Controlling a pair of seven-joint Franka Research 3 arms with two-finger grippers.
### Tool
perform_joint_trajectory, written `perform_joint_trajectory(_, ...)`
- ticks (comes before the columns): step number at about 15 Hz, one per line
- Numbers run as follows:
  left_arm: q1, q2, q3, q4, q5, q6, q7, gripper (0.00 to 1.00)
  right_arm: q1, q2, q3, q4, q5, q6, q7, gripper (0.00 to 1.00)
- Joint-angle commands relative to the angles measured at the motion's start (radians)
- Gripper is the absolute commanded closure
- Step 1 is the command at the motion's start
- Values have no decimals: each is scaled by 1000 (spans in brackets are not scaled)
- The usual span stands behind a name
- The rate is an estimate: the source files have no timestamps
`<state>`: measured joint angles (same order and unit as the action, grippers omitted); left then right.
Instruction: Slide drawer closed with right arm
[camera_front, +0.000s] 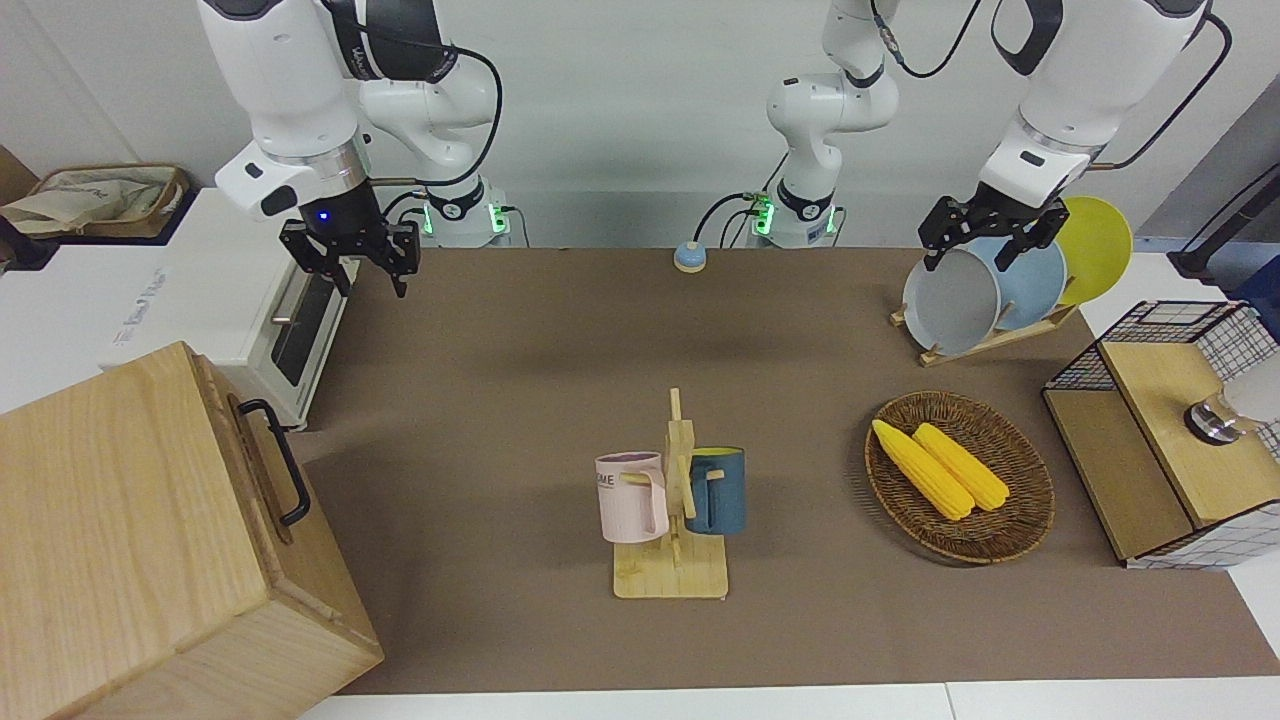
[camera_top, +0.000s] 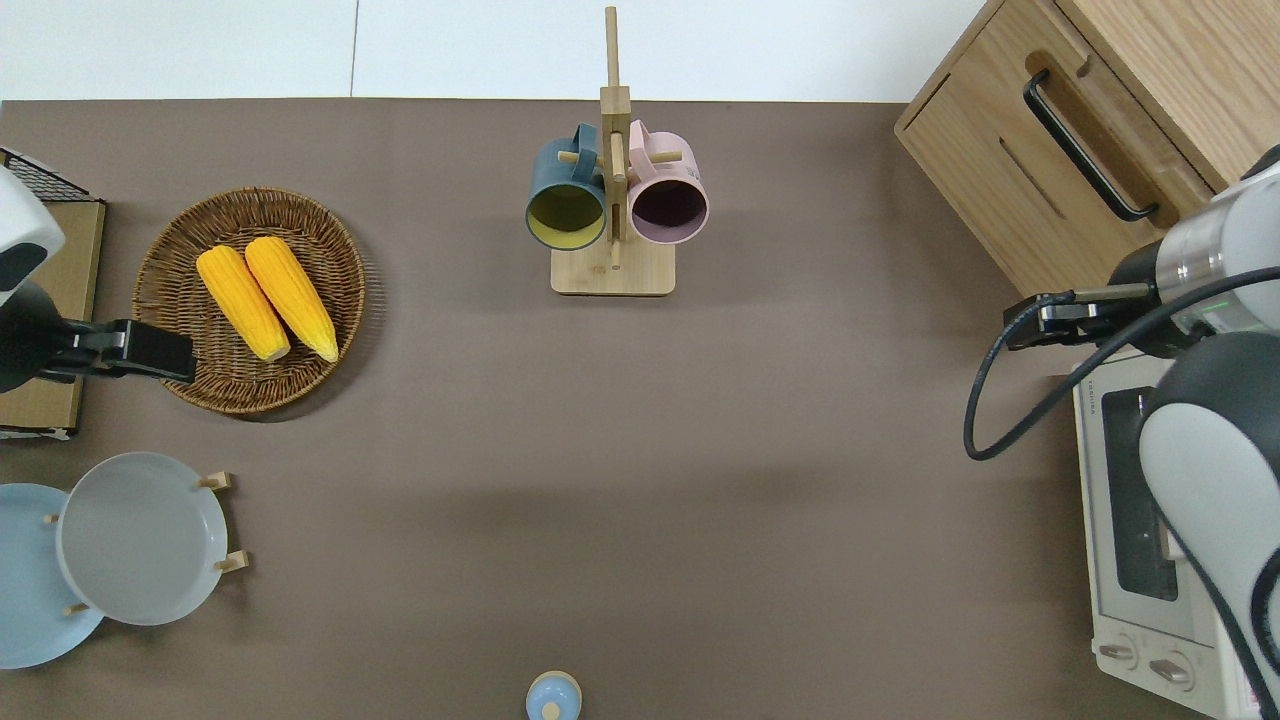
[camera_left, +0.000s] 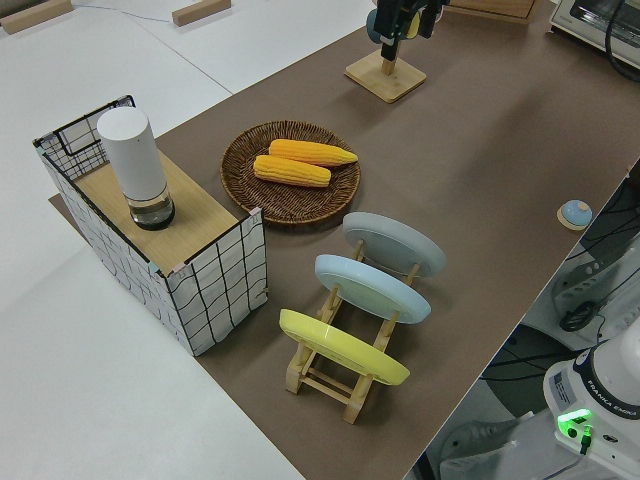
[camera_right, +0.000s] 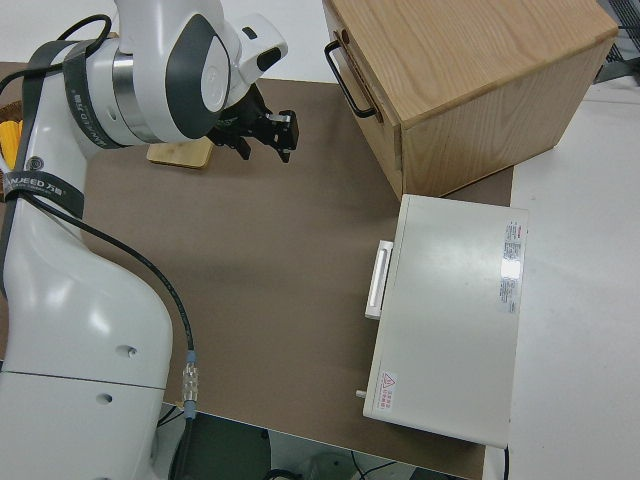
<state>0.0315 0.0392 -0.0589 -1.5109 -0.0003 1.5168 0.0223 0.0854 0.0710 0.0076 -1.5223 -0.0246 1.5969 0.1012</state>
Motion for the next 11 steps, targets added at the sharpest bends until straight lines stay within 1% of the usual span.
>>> perform_joint_trajectory(1, 5, 11, -7, 24, 17, -20, 10, 7, -21, -16, -3, -15, 103, 18, -84, 9)
perform_joint_trajectory(2, 5, 11, -7, 24, 17, -20, 8, 5, -19, -16, -3, -15, 92, 18, -93, 9)
perform_joint_trajectory(5, 5, 11, -7, 24, 17, -20, 10, 7, -4, -19, -1, -13, 3, 17, -95, 9)
perform_joint_trajectory(7, 5, 11, -7, 24, 17, -20, 10, 7, -6, -17, 0, 1, -1, 3, -97, 9)
perform_joint_trajectory(11, 5, 11, -7, 24, 17, -20, 10, 7, -6, -17, 5, 2, 3, -3, -90, 9)
